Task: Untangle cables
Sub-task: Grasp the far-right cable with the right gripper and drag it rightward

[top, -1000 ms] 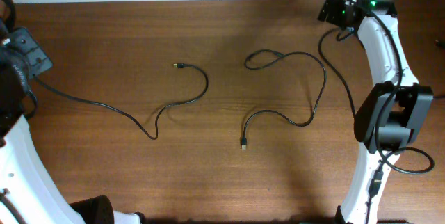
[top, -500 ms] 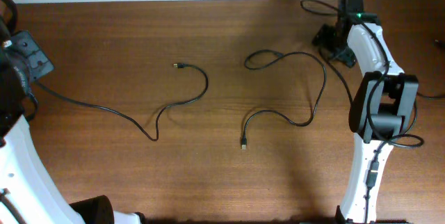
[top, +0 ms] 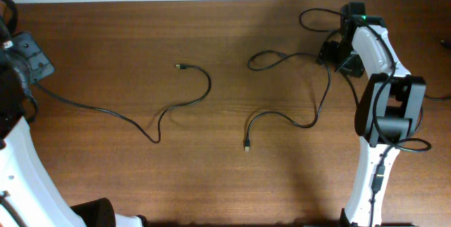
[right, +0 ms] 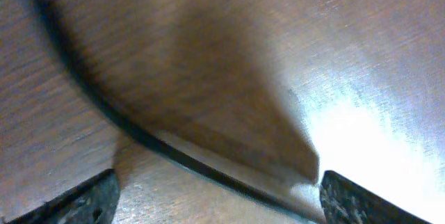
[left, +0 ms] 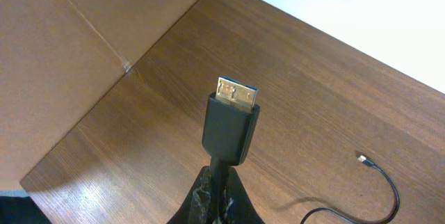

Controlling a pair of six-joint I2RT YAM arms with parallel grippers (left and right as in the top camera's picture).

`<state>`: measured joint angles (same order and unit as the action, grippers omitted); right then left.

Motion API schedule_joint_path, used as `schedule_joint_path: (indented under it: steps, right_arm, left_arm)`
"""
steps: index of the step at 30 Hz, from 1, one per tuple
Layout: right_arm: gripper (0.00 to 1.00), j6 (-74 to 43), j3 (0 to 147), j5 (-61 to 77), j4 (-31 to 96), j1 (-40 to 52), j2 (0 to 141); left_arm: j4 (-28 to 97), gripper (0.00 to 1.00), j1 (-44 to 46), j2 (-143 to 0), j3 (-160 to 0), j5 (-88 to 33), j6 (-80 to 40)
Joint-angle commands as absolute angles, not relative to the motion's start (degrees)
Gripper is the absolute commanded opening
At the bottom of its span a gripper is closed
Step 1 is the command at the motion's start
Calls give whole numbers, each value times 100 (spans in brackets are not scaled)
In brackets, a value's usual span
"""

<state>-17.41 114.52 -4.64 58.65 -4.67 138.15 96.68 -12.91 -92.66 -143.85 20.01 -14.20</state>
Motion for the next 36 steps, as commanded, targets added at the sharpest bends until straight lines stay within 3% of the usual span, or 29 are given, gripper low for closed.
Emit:
schedule_joint_path:
  steps: [1, 4, 6, 7, 8, 13, 16, 20, 25, 26, 29, 36]
  right_arm:
    - [90, 1271, 11240, -493, 5964, -451, 13931]
    - [90, 2196, 11240, -443, 6075, -484, 13928]
    - [79, 2609, 11238, 89, 6038, -550, 13931]
    - [65, 2676, 11238, 86, 6007, -556, 13931]
    - [4, 2676, 11229, 86, 5959, -569, 13931]
    - [4, 2512, 10945, 440, 5760, -574, 13931]
    - [4, 1498, 11122, 246, 5723, -569, 13880]
    - [4, -73, 12768, -1079, 5769, -574, 13684]
    - [4, -2550, 13898, -1551, 4897, -808, 13684]
    - [4, -3594, 13896, -1544, 4901, -969, 13710]
    - [4, -5972, 13865, -1413, 5345, -1402, 13802]
    - [4, -9000, 13865, -526, 6420, -2075, 13810]
  left_arm:
    - [9653, 0, -1273, -9233, -14405, 2126, -1177]
    - [9653, 0, -1273, -9233, -14405, 2128, -1096]
    - [9655, 0, -1273, -9231, -14405, 2128, -1059]
    - [9660, 0, -1273, -9231, -14405, 2128, -1055]
    - [9660, 0, -1273, -9227, -14405, 2128, -1055]
    - [9660, 0, -1273, -9220, -14405, 2191, -1055]
    - [9609, 0, -1273, -9223, -14405, 2235, -1052]
    - [9393, 0, -1273, -9223, -14405, 2217, -1057]
    - [9424, 0, -1273, -9223, -14405, 2067, -1057]
    - [9448, 0, -1273, -9223, -14405, 1957, -1059]
    - [9500, 0, -1273, -9223, -14405, 1865, -1059]
    - [9671, 0, -1273, -9223, -14405, 1863, -1061]
